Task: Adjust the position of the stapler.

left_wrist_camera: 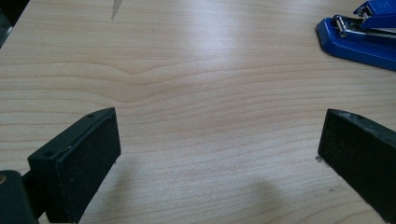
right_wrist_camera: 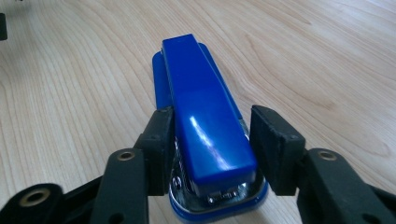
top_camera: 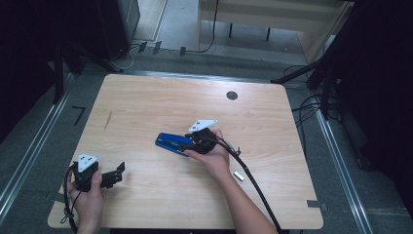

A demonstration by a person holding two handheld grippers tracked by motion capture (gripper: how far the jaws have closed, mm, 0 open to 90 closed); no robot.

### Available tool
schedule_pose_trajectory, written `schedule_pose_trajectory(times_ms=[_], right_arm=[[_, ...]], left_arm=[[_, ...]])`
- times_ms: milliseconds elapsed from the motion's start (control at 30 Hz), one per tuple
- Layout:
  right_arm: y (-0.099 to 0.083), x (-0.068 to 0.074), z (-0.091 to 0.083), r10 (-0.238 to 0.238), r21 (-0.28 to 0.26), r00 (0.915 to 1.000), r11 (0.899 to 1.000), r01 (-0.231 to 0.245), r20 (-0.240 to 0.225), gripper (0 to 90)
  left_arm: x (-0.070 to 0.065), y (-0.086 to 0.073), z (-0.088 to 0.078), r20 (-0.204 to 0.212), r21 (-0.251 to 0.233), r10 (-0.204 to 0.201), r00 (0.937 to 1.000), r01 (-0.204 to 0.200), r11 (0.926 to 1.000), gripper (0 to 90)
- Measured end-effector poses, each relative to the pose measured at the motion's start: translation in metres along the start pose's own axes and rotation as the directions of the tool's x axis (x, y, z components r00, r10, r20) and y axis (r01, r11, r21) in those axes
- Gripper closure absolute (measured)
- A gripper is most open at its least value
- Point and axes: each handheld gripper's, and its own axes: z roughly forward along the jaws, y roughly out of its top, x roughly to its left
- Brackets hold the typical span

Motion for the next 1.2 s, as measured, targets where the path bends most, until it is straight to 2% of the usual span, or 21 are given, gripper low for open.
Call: schedule_pose_trajectory(times_ms=[200, 267, 367, 667, 867, 1000, 1200], right_arm=[[-0.002, 0.004, 0.009, -0.012, 0.017, 0.9999, 1.0, 0.012, -0.001, 60.9], [-0.002, 0.003, 0.009, 0.011, 0.012, 0.9999, 1.0, -0.011, -0.007, 61.1], [-0.001, 0.004, 0.009, 0.016, 0.026, 0.9998, 1.0, -0.016, -0.008, 62.1], [-0.002, 0.01, 0.006, -0.026, 0.049, 0.9994, 0.998, 0.027, -0.023, 66.1], [-0.006, 0.014, 0.0, -0.052, 0.061, 0.9985, 0.997, 0.053, -0.018, 66.7], [-0.011, 0.015, -0.008, -0.042, 0.069, 0.9983, 0.997, 0.045, -0.041, 66.8], [-0.02, 0.019, -0.019, -0.066, 0.073, 0.9964, 0.995, 0.07, -0.053, 66.9]], left_arm=[[0.0, 0.0, 0.0, 0.003, -0.001, 0.0, 1.0, 0.0, 1.0, 0.0], [0.0, 0.0, 0.0, 0.003, -0.002, -0.002, 1.0, 0.002, 1.0, 0.0], [0.0, 0.0, 0.0, 0.002, -0.001, 0.002, 1.0, -0.002, 1.0, 0.0], [0.0, 0.0, 0.0, 0.004, -0.001, 0.004, 1.0, -0.004, 1.0, 0.0], [0.0, 0.0, 0.0, 0.009, -0.002, 0.002, 1.0, -0.002, 1.0, 0.0], [0.0, 0.0, 0.0, 0.012, -0.001, 0.003, 0.9999, -0.003, 1.0, 0.0], [-0.001, 0.0, 0.0, 0.017, -0.006, 0.011, 0.9998, -0.011, 0.9999, 0.0]])
